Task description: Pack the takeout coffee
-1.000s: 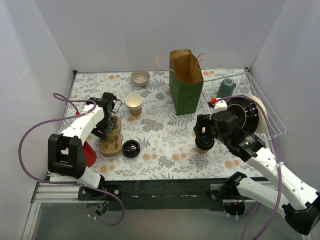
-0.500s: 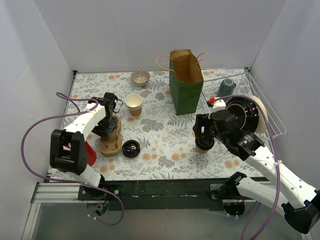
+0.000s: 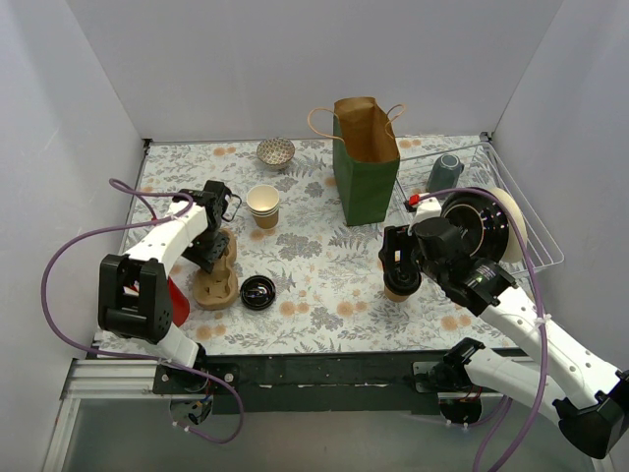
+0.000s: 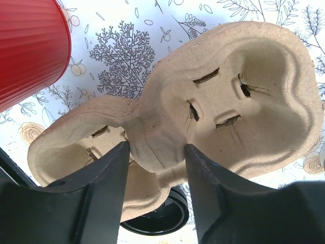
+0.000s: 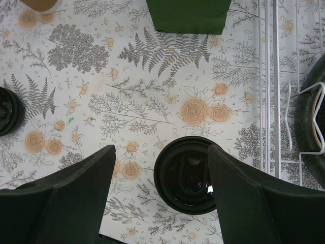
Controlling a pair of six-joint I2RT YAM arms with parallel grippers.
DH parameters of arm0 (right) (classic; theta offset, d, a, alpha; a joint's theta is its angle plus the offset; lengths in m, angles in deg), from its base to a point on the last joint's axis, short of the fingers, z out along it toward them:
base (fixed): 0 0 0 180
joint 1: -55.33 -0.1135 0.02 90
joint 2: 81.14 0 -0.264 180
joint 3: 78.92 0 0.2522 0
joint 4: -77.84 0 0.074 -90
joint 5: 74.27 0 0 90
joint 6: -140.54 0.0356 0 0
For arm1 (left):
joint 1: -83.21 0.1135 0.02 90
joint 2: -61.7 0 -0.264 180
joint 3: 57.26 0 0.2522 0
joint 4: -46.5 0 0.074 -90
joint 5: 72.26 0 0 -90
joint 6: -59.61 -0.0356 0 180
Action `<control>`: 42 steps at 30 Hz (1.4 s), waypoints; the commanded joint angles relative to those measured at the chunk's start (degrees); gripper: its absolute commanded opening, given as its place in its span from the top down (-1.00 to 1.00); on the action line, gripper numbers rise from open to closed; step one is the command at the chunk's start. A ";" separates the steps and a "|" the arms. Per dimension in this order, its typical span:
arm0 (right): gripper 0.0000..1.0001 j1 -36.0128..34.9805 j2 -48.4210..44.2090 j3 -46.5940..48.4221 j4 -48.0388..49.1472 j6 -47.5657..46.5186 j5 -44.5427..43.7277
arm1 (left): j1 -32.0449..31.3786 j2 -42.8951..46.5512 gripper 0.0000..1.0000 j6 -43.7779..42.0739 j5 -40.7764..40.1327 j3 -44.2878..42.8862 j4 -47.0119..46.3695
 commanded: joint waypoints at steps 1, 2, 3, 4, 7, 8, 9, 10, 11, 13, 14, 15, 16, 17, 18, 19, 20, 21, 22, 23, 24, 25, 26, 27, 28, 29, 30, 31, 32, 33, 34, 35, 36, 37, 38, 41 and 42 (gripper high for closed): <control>-0.61 0.13 -0.12 -0.26 2.71 -0.41 -0.16 | 0.28 1.82 0.14 33.62 -1.76 -2.30 1.55; -0.61 0.13 -0.12 -0.26 2.63 -0.41 -0.08 | 0.28 1.82 0.15 33.45 -1.58 -2.65 1.64; -0.61 0.13 -0.21 -0.26 2.62 -0.41 0.01 | 0.37 1.91 0.16 33.01 -1.41 -2.91 1.47; -0.61 0.13 -0.21 -0.26 2.54 -0.41 0.01 | 0.28 1.91 0.17 32.92 -1.41 -3.09 1.55; -0.61 0.13 -0.13 -0.35 2.71 -0.41 -0.08 | 0.28 1.91 0.18 32.22 -1.49 -4.05 1.90; -0.61 0.13 -0.12 -0.35 2.80 -0.50 0.10 | 0.28 1.91 0.18 32.13 -1.49 -4.23 2.08; -0.61 0.13 0.05 -0.35 2.89 -0.41 0.01 | 0.28 1.91 0.18 31.86 -1.49 -4.49 2.08; -0.61 0.13 0.14 -0.35 2.89 -0.50 0.18 | 0.28 1.99 0.18 31.69 -1.49 -4.49 2.25; -0.60 0.13 0.14 -0.35 2.89 -0.41 0.27 | 0.28 1.91 0.18 31.77 -1.41 -4.49 2.43; -0.60 0.13 0.40 -0.26 3.06 -0.41 0.36 | 0.28 2.08 0.18 31.69 -1.41 -4.76 2.78; -0.60 0.04 0.40 -0.26 3.06 -0.50 0.27 | 0.28 2.17 0.18 31.60 -1.41 -4.85 2.87; -0.61 0.13 0.66 -0.26 3.15 -0.50 0.36 | 0.28 2.08 0.18 31.60 -1.41 -5.11 3.22; -0.60 0.13 0.75 -0.18 3.15 -0.50 0.62 | 0.28 2.34 0.19 31.51 -1.41 -5.37 3.31; -0.60 0.13 0.93 -0.09 3.15 -0.68 0.80 | 0.37 2.43 0.20 31.34 -1.49 -5.63 3.48; -0.60 0.04 0.84 0.09 3.15 -0.76 1.24 | 0.28 2.52 0.21 31.16 -1.49 -6.33 3.83; -0.60 0.13 1.02 0.26 3.06 -0.94 1.33 | 0.28 2.87 0.22 30.72 -1.41 -6.60 3.75; -0.60 0.13 1.02 0.44 2.89 -0.85 1.33 | 0.37 2.96 0.24 29.76 -1.06 -6.95 3.66; -0.60 0.04 1.02 0.87 2.80 -0.94 1.42 | 0.28 3.05 0.24 29.32 -0.79 -7.48 3.84; -0.61 0.13 1.02 0.97 2.71 -1.12 1.50 | 0.28 3.22 0.25 28.53 -0.62 -8.44 3.84; -0.61 0.04 1.11 1.23 2.54 -1.20 1.59 | 0.28 3.57 0.25 27.65 -0.18 -8.97 3.66; -0.61 0.13 1.19 1.75 2.54 -1.21 1.77 | 0.28 3.75 0.25 26.08 0.00 -9.50 3.49; -0.61 0.13 1.37 2.11 2.45 -1.38 1.94 | 0.28 4.01 0.25 25.63 0.26 -10.37 3.57; -0.61 0.13 1.63 2.46 2.45 -1.47 2.29 | 0.28 4.37 0.26 25.10 0.70 -10.82 3.75; -0.61 0.13 1.72 2.90 2.45 -1.56 2.90 | 0.37 4.54 0.28 24.48 0.96 -11.26 4.53; -0.61 0.13 1.98 3.86 2.36 -1.64 3.35 | 0.28 4.81 0.28 24.30 0.97 -11.61 4.98; -0.61 0.13 2.51 4.48 2.19 -1.56 3.79 | 0.28 5.07 0.28 23.95 1.05 -12.14 5.15; -0.61 0.13 2.77 5.09 1.84 -1.47 4.40 | 0.28 6.03 0.28 23.34 1.06 -12.23 5.24; -0.61 0.04 2.95 6.40 1.66 -1.56 4.93 | 0.28 6.56 0.29 23.07 0.88 -12.23 5.24; -0.61 0.13 3.47 6.94 1.66 -1.47 5.37 | 0.28 7.09 0.29 22.99 0.79 -12.23 5.16; -0.61 0.13 3.83 7.64 1.74 -1.56 6.15 | 0.28 8.31 0.29 22.72 0.53 -12.23 4.81; -0.61 0.13 4.00 8.17 2.01 -1.47 6.42 | 0.28 8.76 0.30 21.59 0.44 -12.23 4.46; -0.61 0.13 4.62 9.48 2.36 -1.47 6.51 | 0.28 9.37 0.31 21.14 0.35 -12.23 4.19; -0.61 0.13 4.88 10.28 2.80 -1.29 5.64 | 0.28 9.90 0.32 20.36 0.27 -12.32 3.32; -0.61 0.13 5.23 11.15 3.76 -0.77 4.50 | 0.28 11.04 0.34 17.22 -0.08 -12.40 2.09; -0.61 0.13 6.02 13.08 4.64 -0.24 2.75 | 0.28 11.66 0.38 15.70 -0.35 -12.32 0.86; -0.60 0.13 9.61 18.44 5.35 0.21 -4.89 | 0.28 14.12 0.48 8.61 0.35 -11.09 -4.59; -0.61 0.13 10.85 22.72 5.26 -1.19 -9.09 | 0.28 14.73 0.49 7.09 0.70 -10.22 -6.95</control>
